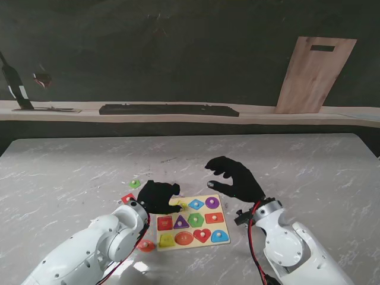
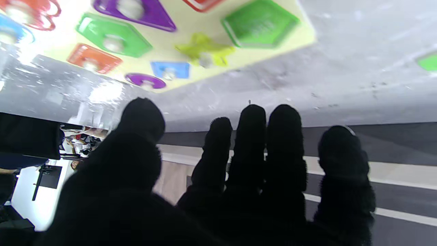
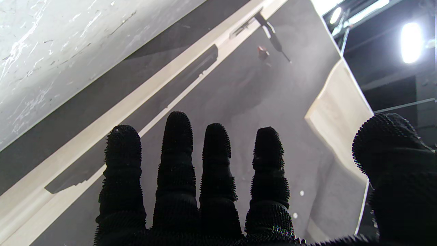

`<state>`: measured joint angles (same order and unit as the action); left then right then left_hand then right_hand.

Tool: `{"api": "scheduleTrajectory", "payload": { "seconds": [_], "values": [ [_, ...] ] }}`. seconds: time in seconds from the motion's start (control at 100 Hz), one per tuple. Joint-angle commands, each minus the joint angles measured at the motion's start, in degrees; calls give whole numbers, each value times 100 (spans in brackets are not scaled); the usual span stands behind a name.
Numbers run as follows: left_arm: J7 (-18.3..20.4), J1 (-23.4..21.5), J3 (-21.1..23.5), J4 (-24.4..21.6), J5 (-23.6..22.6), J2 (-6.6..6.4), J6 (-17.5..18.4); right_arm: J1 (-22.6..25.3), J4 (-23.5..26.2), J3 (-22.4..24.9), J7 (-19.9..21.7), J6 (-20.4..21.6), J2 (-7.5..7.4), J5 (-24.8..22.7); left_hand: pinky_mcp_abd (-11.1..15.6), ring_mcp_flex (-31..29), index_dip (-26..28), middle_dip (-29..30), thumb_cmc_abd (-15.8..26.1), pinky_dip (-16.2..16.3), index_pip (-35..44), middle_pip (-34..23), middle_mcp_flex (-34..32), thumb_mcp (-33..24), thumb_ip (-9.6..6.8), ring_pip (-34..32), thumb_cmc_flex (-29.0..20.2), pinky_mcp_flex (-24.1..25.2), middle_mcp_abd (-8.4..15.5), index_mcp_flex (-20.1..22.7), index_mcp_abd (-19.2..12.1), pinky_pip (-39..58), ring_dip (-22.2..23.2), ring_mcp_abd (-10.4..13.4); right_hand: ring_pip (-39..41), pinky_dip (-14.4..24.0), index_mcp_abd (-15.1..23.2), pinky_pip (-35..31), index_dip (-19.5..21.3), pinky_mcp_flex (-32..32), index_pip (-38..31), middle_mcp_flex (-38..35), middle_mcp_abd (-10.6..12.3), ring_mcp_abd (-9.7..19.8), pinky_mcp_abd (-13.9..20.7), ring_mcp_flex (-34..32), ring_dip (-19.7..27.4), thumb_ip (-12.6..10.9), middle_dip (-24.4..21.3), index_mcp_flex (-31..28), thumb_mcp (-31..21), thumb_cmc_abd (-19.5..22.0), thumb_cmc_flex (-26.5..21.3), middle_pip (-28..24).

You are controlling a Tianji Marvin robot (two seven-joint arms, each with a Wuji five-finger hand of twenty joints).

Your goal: Fit puzzle pieces into a puzzle board

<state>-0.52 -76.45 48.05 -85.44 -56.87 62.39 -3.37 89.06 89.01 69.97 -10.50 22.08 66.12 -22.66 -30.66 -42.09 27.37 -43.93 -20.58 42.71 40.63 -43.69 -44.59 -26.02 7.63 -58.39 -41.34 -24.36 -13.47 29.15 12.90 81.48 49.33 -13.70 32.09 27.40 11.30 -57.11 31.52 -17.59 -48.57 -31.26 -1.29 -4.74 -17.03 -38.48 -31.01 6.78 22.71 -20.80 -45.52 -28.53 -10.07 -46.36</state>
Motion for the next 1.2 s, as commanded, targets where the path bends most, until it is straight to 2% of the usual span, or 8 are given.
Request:
{"api": "scheduleTrajectory", "payload": {
  "seconds": [0.0,0.2,0.32,0.77,0.85,0.93,1.08,1.19],
  "values": [
    [-42,50,129,-32,51,-103,0,16,4,-29,17,-16,30,-3,673,150,-110,117,118,3,-90,137,181,211,-206,87,-105,104,-155,223,-91,-70,9,-97,86,59,165,-97,75,-23,-5,-127,59,43,-37,-116,-37,-188,44,-120,-18,81,99,10],
    [19,166,465,200,-239,-161,-22,-17,-24,-54,36,-49,32,27,771,264,-152,560,132,-18,-75,569,365,-4,-223,250,-394,244,-141,467,-114,-170,-19,-21,84,58,167,-96,78,-19,-10,-125,61,38,-36,-112,-37,-189,44,-127,-13,87,102,10],
    [18,339,480,498,-124,-146,-142,-27,-31,-65,50,-56,31,39,744,348,-269,751,-66,-38,-106,664,432,-261,-108,344,-559,361,-172,531,-146,-260,-25,-65,95,58,177,-96,78,-17,-8,-127,51,29,-33,-111,-43,-191,44,-134,-13,84,95,10],
    [-258,1416,-346,1915,-215,-148,-630,-133,-135,-128,119,-81,35,147,785,434,-372,969,-71,-51,-213,755,690,-757,-198,356,-463,411,-200,376,1,-297,-36,8,95,56,193,-88,-5,-5,114,-116,45,34,-30,-98,-47,-190,43,-44,10,91,106,13],
    [-300,1599,-529,2136,-125,-125,-728,-155,-165,-128,126,-96,38,173,784,404,-381,972,-39,-45,-210,742,657,-691,-148,333,-486,386,-215,409,4,-279,-29,2,97,56,192,-88,-12,-5,109,-120,43,32,-28,-100,-48,-191,42,-51,11,94,106,13],
    [-352,1754,-681,2346,61,-76,-822,-165,-183,-119,130,-111,41,193,767,346,-428,960,46,-34,-83,661,506,-268,59,291,-698,337,-207,532,-44,-245,-31,1,96,55,188,-86,-18,-2,104,-119,45,31,-30,-93,-48,-193,42,-55,9,91,100,15],
    [-377,1929,-838,2586,386,14,-975,-153,-177,-96,106,-118,45,188,650,226,-491,888,306,8,119,537,239,532,18,152,-874,248,-260,782,-15,-200,-39,-111,100,58,185,-88,-23,-5,88,-131,43,26,-34,-99,-50,-193,43,-81,7,88,100,11],
    [-348,2012,-922,2674,446,27,-1036,-142,-162,-87,93,-118,46,174,597,127,-437,845,343,28,259,436,42,674,18,98,-836,170,-261,972,-29,-152,-31,-150,102,59,192,-91,-29,-10,80,-138,38,34,-32,-110,-51,-193,43,-98,3,91,98,11]
  ]
}}
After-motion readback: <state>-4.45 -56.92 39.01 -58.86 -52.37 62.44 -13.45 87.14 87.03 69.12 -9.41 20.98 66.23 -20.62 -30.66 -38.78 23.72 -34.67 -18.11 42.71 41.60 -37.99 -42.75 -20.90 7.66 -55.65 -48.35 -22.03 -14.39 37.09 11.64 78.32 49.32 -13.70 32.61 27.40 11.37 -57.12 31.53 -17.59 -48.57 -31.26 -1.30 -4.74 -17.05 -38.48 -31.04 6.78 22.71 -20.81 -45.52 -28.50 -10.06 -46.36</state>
